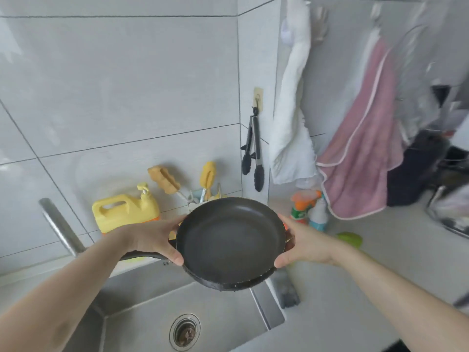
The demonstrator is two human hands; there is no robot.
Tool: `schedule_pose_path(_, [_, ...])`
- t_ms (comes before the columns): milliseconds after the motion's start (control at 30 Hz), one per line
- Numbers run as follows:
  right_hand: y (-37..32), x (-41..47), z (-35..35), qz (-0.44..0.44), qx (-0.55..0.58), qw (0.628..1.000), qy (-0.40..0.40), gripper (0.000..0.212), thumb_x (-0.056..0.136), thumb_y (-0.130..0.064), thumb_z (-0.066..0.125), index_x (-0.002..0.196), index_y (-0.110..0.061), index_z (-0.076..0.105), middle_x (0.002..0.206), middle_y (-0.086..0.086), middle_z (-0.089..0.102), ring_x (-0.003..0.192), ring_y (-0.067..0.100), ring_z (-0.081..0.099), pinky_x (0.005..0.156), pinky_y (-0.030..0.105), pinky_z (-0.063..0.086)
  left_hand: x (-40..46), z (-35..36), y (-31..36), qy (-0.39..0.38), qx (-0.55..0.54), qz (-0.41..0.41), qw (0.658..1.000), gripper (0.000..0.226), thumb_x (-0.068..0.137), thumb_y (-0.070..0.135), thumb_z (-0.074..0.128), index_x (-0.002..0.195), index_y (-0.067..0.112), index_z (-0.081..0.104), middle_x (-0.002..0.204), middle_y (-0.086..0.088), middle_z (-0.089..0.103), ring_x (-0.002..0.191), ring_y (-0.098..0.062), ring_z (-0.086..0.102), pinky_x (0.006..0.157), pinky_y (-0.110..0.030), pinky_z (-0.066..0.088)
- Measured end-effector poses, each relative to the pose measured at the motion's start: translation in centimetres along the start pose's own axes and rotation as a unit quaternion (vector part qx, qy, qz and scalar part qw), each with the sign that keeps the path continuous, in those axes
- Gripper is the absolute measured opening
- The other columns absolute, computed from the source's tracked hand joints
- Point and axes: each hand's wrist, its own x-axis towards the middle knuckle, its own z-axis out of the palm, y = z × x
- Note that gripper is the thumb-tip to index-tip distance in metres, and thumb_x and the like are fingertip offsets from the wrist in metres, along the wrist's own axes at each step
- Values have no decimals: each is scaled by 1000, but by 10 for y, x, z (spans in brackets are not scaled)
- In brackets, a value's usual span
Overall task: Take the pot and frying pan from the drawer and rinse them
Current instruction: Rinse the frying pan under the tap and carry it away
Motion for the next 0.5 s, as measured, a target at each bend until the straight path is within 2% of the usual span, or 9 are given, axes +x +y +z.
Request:
schedule_pose_path(67, [13, -36, -15, 9, 18, 999, 39, 98, 64, -5, 87, 139, -43, 36, 96, -6, 68, 80, 5, 68, 83, 28, 56, 9, 2, 43, -20, 9, 45, 999, 124, 49, 60, 89, 149, 53, 15, 148, 16, 41, 110, 0, 49, 100, -23, 37])
schedule_pose_path(133, [29, -78, -32, 27, 24, 996, 79, 101, 62, -10, 88, 139, -47, 34, 96, -4, 71, 84, 9, 70, 88, 31, 56, 17, 9, 91, -45, 11, 95, 994, 108, 61, 44, 88, 145, 54, 20, 141, 21, 46, 100, 11, 52, 92, -16, 36])
schedule_pose_path(200, [48, -122, -48, 44, 26, 993, 109, 99, 62, -14, 87, 136, -52, 34, 99, -4, 72, 89, 15, 71, 90, 33, 55, 23, 21, 141, -75, 8, 139, 987, 96, 67, 31, 86, 138, 57, 27, 131, 25, 52, 100, 15, 55, 94, -19, 38])
schedule_pose_path(300, [81, -199, -71, 73, 34, 983, 167, 94, 64, -11, 87, 134, -49, 36, 100, -6, 72, 93, 18, 70, 90, 36, 56, 32, 49, 223, -102, 24, 197, 975, 92, 66, 28, 85, 130, 65, 31, 120, 27, 57, 105, 9, 58, 102, -28, 42])
schedule_pose_path(367, [101, -258, -85, 94, 46, 973, 203, 96, 64, -12, 87, 134, -50, 34, 101, -10, 72, 96, 14, 69, 92, 34, 55, 37, 76, 281, -128, 28, 239, 962, 92, 68, 21, 85, 131, 62, 32, 115, 28, 59, 104, 6, 60, 97, -25, 44])
schedule_pose_path(433, [124, -322, -97, 116, 60, 962, 242, 96, 64, -14, 89, 127, -59, 33, 105, -16, 71, 102, 5, 66, 97, 30, 51, 40, 107, 341, -147, 35, 269, 951, 93, 66, 21, 87, 130, 62, 33, 116, 26, 60, 102, 6, 61, 92, -21, 46])
schedule_pose_path(500, [148, -388, -108, 142, 72, 945, 287, 98, 63, -13, 90, 126, -61, 32, 110, -21, 68, 105, 0, 64, 97, 26, 50, 41, 141, 403, -161, 55, 300, 938, 94, 62, 28, 89, 131, 61, 34, 120, 25, 59, 103, 8, 61, 98, -25, 46])
